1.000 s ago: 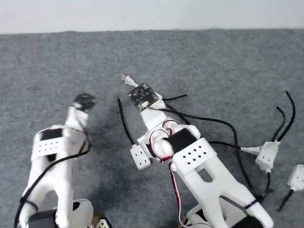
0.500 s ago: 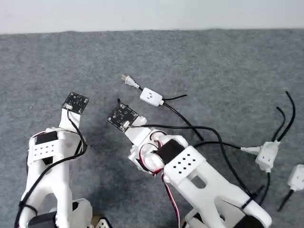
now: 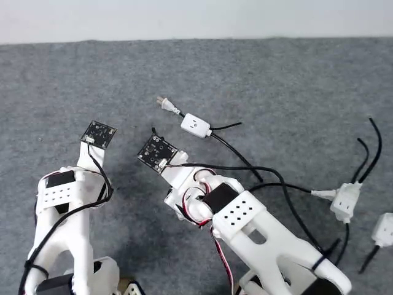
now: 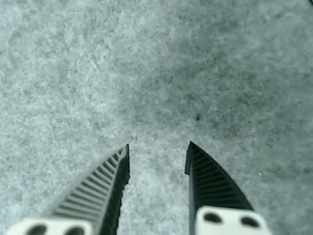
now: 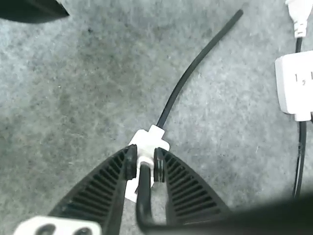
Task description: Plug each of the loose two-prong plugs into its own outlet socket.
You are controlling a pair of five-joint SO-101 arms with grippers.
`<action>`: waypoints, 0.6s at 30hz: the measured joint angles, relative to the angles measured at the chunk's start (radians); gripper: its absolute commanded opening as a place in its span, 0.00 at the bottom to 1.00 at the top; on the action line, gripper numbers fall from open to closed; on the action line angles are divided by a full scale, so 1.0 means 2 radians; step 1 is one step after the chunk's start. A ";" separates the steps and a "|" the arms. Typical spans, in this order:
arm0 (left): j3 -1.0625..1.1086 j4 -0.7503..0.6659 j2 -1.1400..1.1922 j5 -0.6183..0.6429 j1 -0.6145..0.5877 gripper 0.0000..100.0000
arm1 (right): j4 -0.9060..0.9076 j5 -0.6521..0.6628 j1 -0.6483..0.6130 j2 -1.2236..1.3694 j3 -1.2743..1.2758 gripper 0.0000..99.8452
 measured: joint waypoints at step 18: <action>0.000 0.000 0.000 0.000 0.000 0.17 | -0.021 0.000 0.003 -0.010 0.057 0.01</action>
